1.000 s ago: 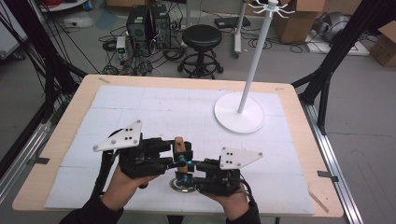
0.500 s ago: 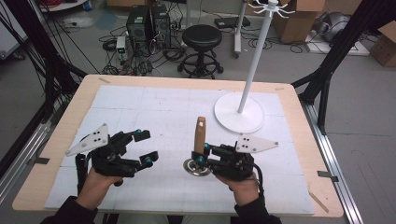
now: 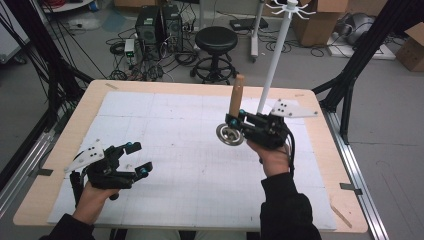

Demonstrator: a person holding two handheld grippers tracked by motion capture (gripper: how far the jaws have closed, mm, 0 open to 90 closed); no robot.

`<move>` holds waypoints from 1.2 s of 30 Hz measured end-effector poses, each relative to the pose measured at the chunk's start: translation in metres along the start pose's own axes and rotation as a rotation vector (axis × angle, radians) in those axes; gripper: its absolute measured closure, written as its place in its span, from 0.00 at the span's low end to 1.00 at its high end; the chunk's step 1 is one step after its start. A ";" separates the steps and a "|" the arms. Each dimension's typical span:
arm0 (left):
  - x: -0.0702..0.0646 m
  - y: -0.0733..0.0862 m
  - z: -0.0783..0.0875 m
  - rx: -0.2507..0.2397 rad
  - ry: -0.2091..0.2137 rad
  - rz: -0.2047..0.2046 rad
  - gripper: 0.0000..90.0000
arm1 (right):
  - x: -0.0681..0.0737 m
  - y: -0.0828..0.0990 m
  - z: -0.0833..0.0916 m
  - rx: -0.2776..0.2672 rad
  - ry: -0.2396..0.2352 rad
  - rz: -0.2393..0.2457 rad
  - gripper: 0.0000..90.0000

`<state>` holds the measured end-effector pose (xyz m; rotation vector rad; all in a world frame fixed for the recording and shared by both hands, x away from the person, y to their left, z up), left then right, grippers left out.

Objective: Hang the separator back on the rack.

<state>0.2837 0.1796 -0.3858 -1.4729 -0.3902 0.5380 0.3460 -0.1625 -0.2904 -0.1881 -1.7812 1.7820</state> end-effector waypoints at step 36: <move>0.008 0.006 0.007 0.006 -0.012 0.010 0.19 | -0.089 -0.114 -0.021 -0.075 0.289 -0.084 0.81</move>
Point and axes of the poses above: each handheld gripper's, and its own axes: z roughly backward along the jaws, y roughly out of its underside, x roughly to its left, the point moved 5 cm from there along -z, roughly forward along the jaws, and after that the axes turned 7 degrees about -z, right-handed, at the moved point
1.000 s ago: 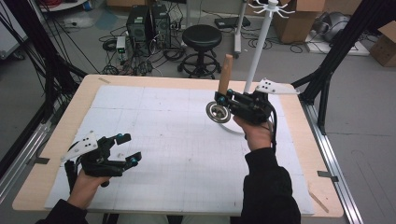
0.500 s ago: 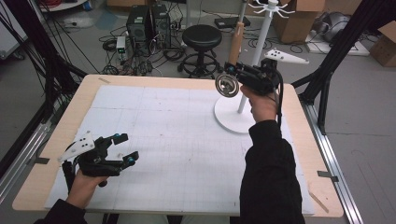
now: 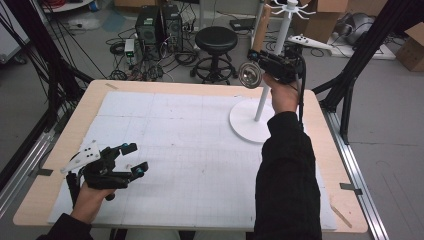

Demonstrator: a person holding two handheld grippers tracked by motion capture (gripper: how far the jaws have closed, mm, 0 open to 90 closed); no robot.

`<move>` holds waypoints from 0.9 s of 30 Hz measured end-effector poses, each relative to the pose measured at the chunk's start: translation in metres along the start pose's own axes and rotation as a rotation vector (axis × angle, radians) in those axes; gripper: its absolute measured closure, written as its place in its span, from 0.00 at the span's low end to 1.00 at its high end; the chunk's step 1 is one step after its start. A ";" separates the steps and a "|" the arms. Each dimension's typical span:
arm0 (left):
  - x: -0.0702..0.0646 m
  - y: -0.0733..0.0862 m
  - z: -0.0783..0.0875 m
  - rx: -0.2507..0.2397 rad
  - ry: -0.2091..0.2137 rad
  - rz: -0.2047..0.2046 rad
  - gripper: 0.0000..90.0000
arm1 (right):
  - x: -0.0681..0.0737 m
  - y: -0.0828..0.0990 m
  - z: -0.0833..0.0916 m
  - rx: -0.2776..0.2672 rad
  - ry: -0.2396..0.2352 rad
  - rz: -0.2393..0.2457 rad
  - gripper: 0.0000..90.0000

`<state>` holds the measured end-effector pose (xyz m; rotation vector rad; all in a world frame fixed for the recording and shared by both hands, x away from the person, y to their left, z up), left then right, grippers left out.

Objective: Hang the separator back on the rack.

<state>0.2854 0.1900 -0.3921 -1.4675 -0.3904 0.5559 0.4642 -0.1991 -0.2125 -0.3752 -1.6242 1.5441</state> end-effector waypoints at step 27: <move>0.004 0.001 0.002 -0.002 -0.012 0.014 0.19 | -0.020 0.011 0.018 -0.041 0.171 -0.007 0.58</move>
Point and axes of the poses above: each handheld gripper's, and its own axes: z roughly backward along the jaws, y roughly out of its underside, x roughly to its left, the point moved 5 cm from there along -z, roughly forward along the jaws, and after that the axes turned 7 degrees about -z, right-handed, at the moved point
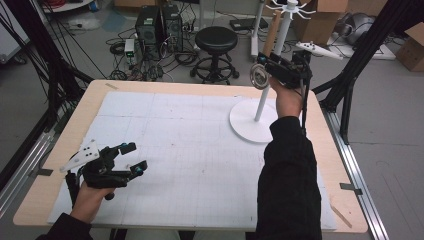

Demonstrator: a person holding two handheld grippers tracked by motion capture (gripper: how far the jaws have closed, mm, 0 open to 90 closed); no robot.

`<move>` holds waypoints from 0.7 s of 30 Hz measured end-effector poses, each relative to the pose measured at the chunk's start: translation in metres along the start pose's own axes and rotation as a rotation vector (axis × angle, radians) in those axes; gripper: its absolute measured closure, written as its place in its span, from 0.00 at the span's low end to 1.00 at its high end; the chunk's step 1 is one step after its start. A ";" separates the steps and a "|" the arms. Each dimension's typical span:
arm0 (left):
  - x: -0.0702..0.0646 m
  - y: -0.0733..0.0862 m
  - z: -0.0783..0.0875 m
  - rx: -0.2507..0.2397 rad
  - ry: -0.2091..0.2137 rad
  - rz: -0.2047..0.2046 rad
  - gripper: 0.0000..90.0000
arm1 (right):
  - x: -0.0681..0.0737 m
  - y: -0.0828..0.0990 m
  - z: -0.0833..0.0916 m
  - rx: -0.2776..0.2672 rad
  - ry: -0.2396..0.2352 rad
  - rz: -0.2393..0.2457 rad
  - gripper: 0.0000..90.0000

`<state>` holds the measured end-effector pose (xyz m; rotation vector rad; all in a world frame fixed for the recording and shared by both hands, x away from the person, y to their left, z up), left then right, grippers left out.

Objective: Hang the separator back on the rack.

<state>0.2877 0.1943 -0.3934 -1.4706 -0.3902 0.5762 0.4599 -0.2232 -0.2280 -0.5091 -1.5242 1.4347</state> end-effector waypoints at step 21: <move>0.007 0.001 0.003 -0.008 -0.032 0.028 0.18 | -0.011 0.162 0.124 0.143 -0.046 0.146 0.18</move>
Point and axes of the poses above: each handheld gripper's, and its own axes: z roughly backward along the jaws, y roughly out of its underside, x roughly to its left, the point moved 5 cm from there along -z, roughly forward along the jaws, and after that the axes turned 7 degrees about -z, right-handed, at the moved point
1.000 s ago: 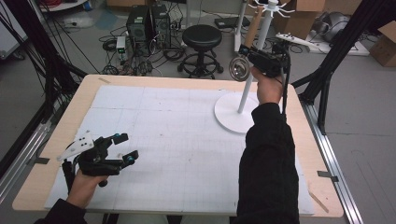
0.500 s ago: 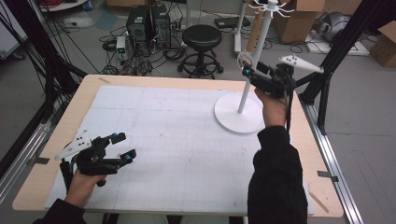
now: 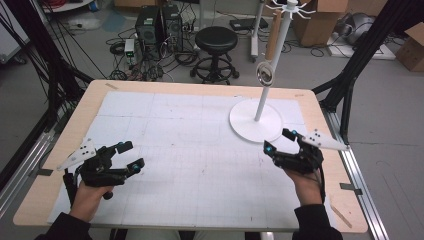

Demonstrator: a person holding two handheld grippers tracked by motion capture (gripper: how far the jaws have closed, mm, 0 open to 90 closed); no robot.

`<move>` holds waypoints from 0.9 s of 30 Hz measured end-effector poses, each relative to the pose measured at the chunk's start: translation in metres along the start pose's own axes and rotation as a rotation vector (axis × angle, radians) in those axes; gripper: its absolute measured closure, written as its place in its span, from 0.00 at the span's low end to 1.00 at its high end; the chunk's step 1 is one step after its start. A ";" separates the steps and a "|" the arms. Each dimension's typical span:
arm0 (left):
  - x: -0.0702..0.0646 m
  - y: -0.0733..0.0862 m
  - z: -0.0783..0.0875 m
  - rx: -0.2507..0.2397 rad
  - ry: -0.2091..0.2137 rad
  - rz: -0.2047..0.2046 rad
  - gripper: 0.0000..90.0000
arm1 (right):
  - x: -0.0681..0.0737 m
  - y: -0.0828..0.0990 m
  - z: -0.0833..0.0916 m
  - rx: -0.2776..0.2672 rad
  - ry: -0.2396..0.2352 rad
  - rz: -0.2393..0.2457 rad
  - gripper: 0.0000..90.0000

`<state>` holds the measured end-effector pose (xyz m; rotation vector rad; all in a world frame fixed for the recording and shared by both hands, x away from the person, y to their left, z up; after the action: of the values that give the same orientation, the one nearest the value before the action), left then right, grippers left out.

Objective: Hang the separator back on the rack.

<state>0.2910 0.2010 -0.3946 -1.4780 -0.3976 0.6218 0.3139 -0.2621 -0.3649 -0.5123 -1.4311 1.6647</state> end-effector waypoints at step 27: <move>-0.003 0.002 0.008 -0.028 -0.011 0.007 0.18 | 0.029 0.046 0.046 -0.025 0.016 0.024 0.18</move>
<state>0.2835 0.2059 -0.3959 -1.5042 -0.4113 0.6317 0.2476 -0.2644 -0.3897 -0.5575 -1.4409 1.6594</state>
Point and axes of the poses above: each handheld gripper's, and its own axes: z roughly backward along the jaws, y roughly out of its underside, x roughly to its left, the point moved 5 cm from there along -z, roughly forward along the jaws, and after that the axes turned 7 degrees about -z, right-handed, at the moved point
